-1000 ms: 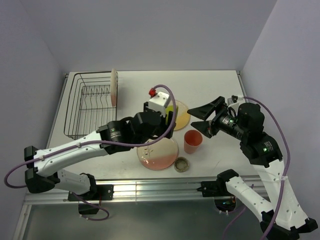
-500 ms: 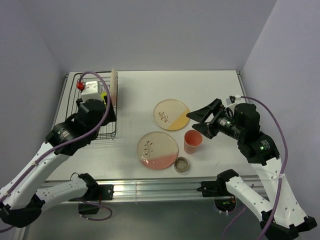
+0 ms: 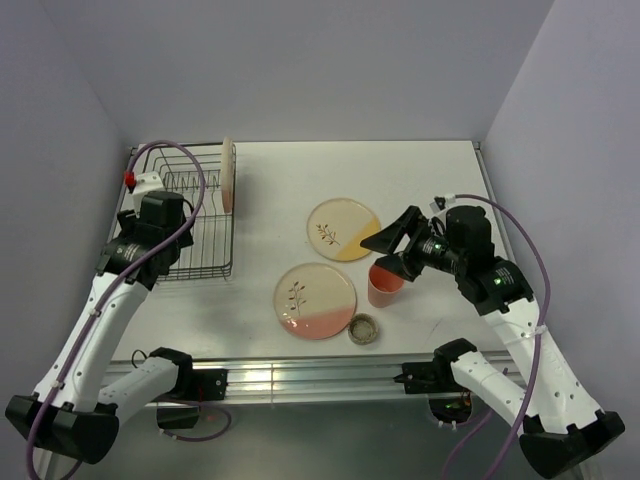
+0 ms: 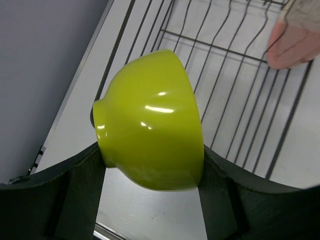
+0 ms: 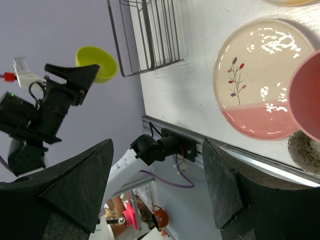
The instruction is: Load the mixed dishes into the dish rack
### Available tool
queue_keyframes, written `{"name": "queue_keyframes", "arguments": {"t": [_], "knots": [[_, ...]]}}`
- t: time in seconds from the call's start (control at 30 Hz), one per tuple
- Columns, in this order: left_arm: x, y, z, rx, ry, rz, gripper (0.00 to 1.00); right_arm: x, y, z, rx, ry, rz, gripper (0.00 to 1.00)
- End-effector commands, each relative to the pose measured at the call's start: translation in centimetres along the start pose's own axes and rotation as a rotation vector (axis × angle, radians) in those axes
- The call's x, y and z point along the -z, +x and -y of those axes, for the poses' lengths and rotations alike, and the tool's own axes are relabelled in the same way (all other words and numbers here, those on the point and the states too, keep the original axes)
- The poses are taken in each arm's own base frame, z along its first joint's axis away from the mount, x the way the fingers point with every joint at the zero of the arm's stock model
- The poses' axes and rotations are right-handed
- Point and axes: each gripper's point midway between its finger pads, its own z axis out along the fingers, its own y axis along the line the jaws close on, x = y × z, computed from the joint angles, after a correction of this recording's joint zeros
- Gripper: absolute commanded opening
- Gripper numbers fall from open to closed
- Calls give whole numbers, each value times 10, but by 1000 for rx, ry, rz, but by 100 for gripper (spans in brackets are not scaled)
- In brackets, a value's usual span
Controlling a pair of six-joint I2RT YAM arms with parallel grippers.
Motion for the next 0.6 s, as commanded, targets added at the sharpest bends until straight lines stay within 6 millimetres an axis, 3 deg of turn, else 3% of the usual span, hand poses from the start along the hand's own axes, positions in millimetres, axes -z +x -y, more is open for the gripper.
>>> {"name": "queue_keyframes", "arguments": {"t": [0.0,0.17,0.4,0.57], "knots": [[-13,-7,-8,-5,-36,7,0,-3,3,-7,73,-70,-21,79],[-38,2,-17,-30,-97,-75,0,-7,8,0,105,-72,-49,79],[-75,8,-5,-57,-89,-172,0,-8,8,1,147,-85,-62,79],[-91,11,3,-91,-98,-219,0,-8,1,6,156,-83,-53,79]]}}
